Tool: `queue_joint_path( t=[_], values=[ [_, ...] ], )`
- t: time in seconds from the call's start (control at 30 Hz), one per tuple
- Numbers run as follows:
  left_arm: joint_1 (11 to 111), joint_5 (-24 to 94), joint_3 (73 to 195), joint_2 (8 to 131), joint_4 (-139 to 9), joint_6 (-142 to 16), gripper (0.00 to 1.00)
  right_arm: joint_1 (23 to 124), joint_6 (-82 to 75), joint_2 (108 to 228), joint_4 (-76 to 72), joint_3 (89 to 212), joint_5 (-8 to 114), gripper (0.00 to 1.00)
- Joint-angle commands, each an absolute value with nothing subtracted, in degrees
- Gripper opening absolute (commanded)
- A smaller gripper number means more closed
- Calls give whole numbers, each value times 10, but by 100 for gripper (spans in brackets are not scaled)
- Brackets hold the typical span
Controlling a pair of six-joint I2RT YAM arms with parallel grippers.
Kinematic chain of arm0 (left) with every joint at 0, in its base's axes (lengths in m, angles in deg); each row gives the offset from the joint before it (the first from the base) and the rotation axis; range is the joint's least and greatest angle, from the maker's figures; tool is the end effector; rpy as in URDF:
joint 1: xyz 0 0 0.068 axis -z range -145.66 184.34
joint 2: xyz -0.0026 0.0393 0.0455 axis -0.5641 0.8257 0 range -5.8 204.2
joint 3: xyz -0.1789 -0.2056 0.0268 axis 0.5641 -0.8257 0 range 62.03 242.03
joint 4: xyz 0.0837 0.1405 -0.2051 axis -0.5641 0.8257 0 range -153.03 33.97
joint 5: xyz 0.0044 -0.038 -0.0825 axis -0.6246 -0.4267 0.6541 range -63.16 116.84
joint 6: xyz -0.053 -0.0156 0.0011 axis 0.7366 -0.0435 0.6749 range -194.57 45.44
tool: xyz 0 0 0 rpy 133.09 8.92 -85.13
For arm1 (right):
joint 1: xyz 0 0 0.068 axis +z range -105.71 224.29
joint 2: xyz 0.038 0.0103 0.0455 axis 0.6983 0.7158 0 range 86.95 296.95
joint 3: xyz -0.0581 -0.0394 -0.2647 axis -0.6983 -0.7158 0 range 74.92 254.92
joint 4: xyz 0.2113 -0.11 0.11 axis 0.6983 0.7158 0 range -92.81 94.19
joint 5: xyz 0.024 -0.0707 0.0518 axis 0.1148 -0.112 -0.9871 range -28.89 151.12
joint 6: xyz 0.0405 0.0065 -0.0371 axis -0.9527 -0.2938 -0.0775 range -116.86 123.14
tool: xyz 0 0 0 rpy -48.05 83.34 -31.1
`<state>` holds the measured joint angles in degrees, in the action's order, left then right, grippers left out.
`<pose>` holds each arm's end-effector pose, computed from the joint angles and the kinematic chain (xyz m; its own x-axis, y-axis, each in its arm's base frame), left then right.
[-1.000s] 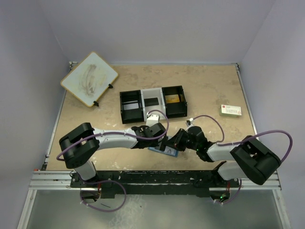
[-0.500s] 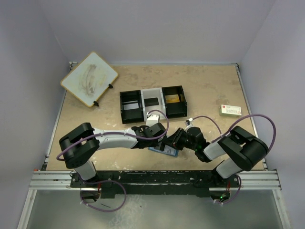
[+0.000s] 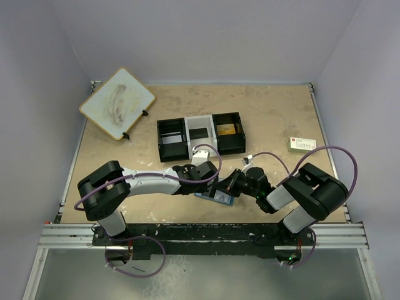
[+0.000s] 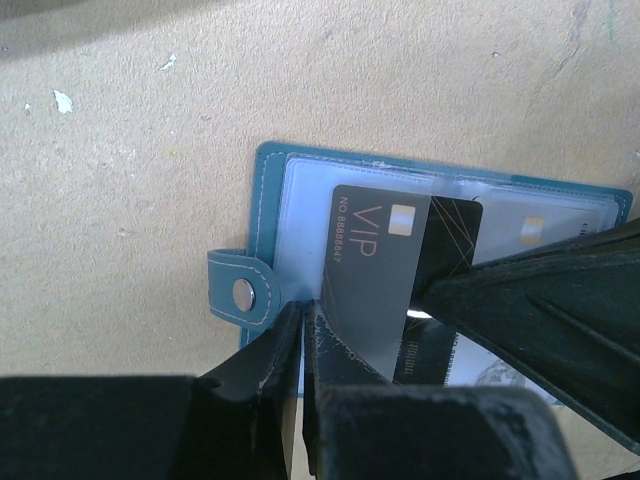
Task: Take the credit cards out of the card holder
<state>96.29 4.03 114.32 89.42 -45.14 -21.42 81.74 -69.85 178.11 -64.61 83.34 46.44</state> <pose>0.1625 -0.2739 0.1590 -0.8260 -0.0182 -0.5633 0.1062 0.9766 -0.1872 0.1681 0.1408 0.1026 -0.8251 0.5333 -0.1868 0.0440 0.3903 0.9196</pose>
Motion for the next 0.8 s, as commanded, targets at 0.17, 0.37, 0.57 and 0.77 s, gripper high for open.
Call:
queue_joint_path(
  t=[0.17, 0.37, 0.57, 0.77],
  values=[
    [965, 35, 1150, 890, -429, -213, 1, 817, -696, 1721, -549, 816, 485, 0],
    [970, 32, 1155, 848, -461, -207, 14, 818, -693, 1719, -536, 820, 485, 0],
    [970, 49, 1195, 848, -488, -233, 19, 818, -692, 1753, -562, 825, 469, 0],
    [970, 60, 1182, 899, -488, -213, 15, 817, -698, 1756, -569, 821, 469, 0]
  ],
)
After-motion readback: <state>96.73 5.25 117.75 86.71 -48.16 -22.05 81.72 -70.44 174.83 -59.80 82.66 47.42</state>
